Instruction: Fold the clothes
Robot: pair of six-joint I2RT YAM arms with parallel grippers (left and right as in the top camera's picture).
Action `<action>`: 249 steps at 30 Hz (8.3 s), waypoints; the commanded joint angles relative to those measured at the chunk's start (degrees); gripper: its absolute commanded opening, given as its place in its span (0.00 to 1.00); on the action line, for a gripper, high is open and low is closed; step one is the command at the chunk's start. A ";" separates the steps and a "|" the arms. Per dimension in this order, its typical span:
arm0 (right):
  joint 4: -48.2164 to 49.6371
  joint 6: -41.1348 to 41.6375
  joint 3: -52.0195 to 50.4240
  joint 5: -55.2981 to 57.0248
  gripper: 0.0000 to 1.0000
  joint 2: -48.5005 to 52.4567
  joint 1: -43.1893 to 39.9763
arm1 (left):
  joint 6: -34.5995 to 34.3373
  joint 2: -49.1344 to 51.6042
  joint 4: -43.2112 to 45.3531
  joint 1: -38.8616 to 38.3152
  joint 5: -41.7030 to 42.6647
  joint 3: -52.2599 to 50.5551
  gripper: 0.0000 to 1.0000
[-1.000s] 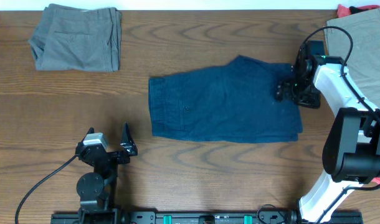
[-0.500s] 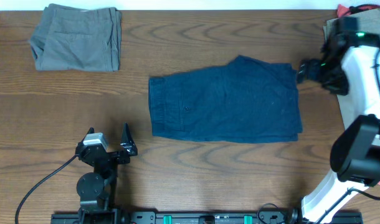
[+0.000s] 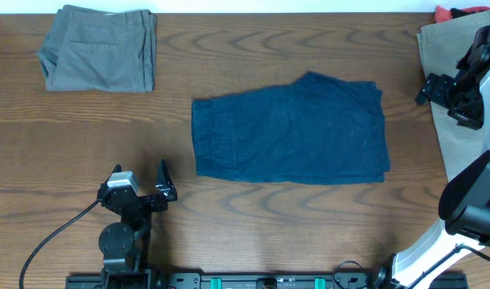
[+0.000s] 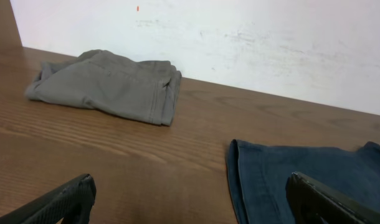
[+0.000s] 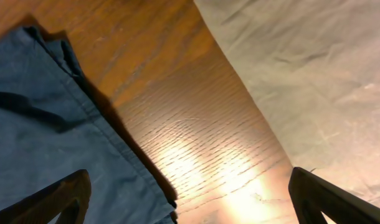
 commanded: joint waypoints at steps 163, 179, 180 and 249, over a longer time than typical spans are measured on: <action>-0.17 0.63 0.74 0.37 0.99 -0.52 -0.31 | -1.55 107.60 -91.47 -21.16 -5.68 123.51 0.06; -0.17 0.63 0.74 0.37 0.99 -0.52 -0.33 | -5.57 114.14 -78.86 -30.64 -4.83 121.31 0.06; -0.17 0.63 0.72 0.37 0.99 -0.52 -0.31 | -5.60 114.75 -78.36 -30.64 -4.15 121.31 0.06; -0.17 0.63 0.74 0.37 0.99 -0.52 -0.31 | -7.87 128.28 -64.59 -39.98 10.51 105.44 0.10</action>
